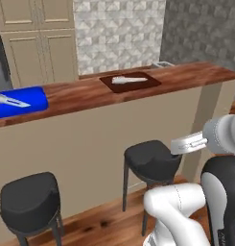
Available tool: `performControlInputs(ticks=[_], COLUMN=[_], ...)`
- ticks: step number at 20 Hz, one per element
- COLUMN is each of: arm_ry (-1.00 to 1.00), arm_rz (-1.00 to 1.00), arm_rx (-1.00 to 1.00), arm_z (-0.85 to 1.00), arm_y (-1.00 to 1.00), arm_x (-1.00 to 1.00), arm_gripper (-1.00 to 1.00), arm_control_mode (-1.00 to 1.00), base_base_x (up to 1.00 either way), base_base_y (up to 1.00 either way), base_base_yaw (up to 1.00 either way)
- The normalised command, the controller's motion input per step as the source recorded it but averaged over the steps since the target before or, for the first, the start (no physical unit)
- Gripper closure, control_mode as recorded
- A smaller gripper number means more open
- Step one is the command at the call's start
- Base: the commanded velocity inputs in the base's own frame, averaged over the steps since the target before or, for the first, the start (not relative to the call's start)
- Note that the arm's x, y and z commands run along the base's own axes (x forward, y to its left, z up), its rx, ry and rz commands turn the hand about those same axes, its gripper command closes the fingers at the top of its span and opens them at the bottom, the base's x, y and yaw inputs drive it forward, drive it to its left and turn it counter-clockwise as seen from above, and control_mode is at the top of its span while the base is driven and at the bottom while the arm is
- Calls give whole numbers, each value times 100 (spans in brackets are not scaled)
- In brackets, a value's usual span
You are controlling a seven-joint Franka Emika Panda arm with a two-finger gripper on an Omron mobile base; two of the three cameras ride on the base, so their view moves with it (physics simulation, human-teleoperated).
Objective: Gather the squash and lemon wedge from the fridge and place them on a tray on the dining counter. Then gather the steak and chicken drumstick from the fridge and place them on the other tray.
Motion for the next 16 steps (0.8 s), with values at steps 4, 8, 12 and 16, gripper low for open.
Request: performControlInputs(ticks=[4,8,12,16], arm_ry=[0,0,0,0], arm_rz=[0,0,0,0], arm_rx=[0,0,0,0], arm_z=[0,0,0,0], arm_y=[0,0,0,0], arm_x=[0,0,0,0], arm_gripper=[-100,-100,-100,-100], arm_control_mode=[100,100,100,100], base_base_x=[0,0,9,20], base_base_y=[-100,-100,-100,-100], base_base_yaw=[-19,-17,-15,-9])
